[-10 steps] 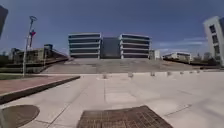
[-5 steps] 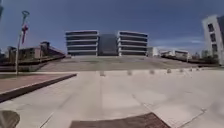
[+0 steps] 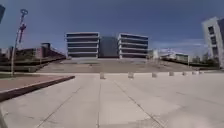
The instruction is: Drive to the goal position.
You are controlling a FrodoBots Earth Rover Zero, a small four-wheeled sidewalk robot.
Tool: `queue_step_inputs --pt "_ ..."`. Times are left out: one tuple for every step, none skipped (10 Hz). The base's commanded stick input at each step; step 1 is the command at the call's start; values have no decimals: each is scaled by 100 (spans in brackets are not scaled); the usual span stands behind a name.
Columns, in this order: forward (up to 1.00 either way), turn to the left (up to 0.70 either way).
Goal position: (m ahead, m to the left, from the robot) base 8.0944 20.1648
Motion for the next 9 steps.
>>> queue_step_inputs --pt "70 -5" --pt "70 -5" --pt "70 -5" --pt "70 -5" --pt "70 -5" --pt "70 -5" --pt "70 -5" --pt "70 -5" --pt "70 -4"
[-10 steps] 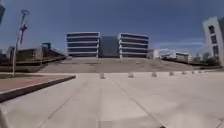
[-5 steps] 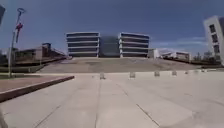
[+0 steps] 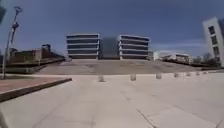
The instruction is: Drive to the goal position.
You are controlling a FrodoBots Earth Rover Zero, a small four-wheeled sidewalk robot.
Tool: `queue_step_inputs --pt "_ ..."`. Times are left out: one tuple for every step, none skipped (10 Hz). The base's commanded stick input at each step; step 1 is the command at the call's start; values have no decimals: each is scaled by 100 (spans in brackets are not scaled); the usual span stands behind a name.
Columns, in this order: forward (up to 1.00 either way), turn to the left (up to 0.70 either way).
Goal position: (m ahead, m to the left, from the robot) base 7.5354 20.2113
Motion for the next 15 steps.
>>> queue_step_inputs --pt "70 -3" --pt "70 -3" --pt "70 -2" --pt "70 -2" --pt "70 -2" --pt "70 -2" --pt "70 -2" --pt "70 -2" --pt "70 -2" --pt "70 -2" --pt "70 -2" --pt "70 -2" --pt "70 -2" --pt "70 -2" --pt "70 -2"
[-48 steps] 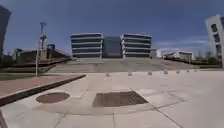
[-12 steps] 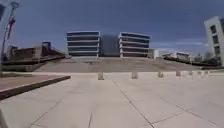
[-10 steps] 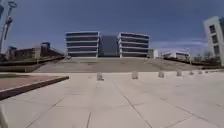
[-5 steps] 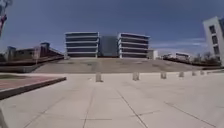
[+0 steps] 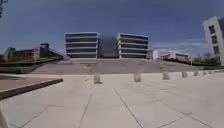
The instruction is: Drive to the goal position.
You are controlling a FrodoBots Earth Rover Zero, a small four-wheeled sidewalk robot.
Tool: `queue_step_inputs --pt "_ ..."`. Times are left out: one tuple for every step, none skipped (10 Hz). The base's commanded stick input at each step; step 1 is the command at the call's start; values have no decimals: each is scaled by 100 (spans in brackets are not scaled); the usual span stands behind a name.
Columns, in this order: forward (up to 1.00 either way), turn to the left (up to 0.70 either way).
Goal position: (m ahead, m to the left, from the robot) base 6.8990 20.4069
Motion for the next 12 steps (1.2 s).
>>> queue_step_inputs --pt "70 -2" --pt "70 -2" --pt "70 -2" --pt "70 -2" --pt "70 -2" --pt "70 -2" --pt "70 -2" --pt "70 -2" --pt "70 -3" --pt "70 -5" --pt "70 -5" --pt "70 -5"
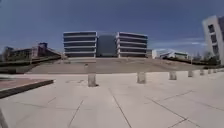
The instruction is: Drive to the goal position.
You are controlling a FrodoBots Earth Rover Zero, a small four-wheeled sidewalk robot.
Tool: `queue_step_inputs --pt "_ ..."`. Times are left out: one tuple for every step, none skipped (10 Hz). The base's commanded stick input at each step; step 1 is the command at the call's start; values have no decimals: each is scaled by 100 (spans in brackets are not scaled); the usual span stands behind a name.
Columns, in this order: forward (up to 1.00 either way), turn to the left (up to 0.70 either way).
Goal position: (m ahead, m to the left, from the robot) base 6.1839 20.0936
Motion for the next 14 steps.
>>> queue_step_inputs --pt "70 -5" --pt "70 -5" --pt "70 -5" --pt "70 -5" --pt "70 -5" --pt "70 -5" --pt "70 -5" --pt "70 -5" --pt "70 -5" --pt "70 -5" --pt "70 -5" --pt "70 -5" --pt "70 -5" --pt "70 -5"
